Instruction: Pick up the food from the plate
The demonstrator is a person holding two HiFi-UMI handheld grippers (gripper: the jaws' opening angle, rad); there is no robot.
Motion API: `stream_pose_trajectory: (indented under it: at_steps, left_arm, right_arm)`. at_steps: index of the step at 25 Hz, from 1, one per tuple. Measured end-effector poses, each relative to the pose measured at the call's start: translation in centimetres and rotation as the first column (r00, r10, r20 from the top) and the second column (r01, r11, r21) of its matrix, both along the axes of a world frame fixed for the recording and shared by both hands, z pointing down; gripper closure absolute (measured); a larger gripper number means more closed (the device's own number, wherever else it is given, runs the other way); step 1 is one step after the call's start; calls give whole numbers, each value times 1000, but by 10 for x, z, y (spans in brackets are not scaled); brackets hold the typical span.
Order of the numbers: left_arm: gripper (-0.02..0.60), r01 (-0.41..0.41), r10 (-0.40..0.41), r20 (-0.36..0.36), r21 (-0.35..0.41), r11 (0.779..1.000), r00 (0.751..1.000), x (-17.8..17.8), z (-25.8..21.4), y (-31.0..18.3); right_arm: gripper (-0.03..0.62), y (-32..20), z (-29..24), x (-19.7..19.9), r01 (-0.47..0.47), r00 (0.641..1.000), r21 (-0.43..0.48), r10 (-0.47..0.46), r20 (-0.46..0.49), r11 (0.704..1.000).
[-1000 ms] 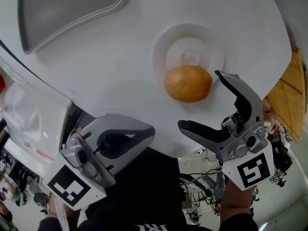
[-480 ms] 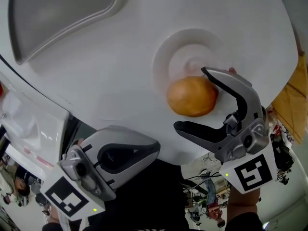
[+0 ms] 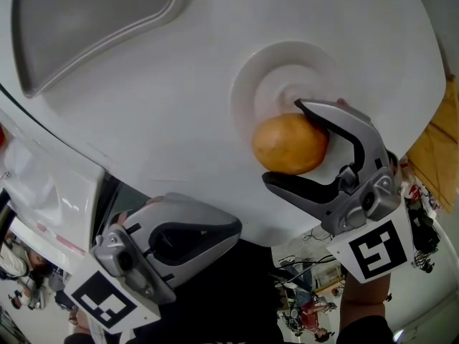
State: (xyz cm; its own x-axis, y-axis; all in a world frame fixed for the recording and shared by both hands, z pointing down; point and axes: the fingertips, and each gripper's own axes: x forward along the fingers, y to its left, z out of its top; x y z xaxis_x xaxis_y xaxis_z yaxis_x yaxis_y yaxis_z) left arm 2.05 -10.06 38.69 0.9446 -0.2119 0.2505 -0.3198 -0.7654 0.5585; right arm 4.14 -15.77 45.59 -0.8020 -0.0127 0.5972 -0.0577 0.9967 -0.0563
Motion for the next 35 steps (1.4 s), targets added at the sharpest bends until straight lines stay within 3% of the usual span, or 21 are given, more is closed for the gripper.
stream_pose_trajectory:
  at_steps: [4,5,15,20,24,26,29,32,35]
  left_arm:
    - [577,-11,11,9,2,1000,1000,-1,1,2]
    - [577,-13,13,9,2,1000,1000,-1,1,4]
    - [577,-22,22,8,26,999,1000,-4,-3,10]
    - [577,-21,21,3,45,999,1000,-15,-29,18]
    - [577,-54,53,11,139,989,999,-31,-64,20]
    - [577,-86,82,29,177,981,996,-41,-86,24]
    - [577,-132,121,60,229,964,991,-57,-120,28]
    - [577,-104,92,64,216,971,994,-75,-159,32]
    - [577,-71,61,46,273,959,997,-84,-203,34]
  right_arm:
    - [195,-2,1,2,-7,1000,-2,7,-4,1000]
    - [226,-2,1,2,-11,1000,-3,11,-3,1000]
    - [227,-1,-9,-1,-40,999,9,40,15,999]
    - [229,5,-50,-5,-72,997,39,71,27,997]
    - [229,4,-110,-9,-143,989,112,136,65,983]
    - [227,6,-150,-10,-201,974,103,187,130,974]
    - [227,12,-206,-7,-325,924,59,303,232,944]
    - [227,31,-263,2,-440,862,46,407,303,897]
    - [227,57,-318,10,-495,814,60,438,382,867]
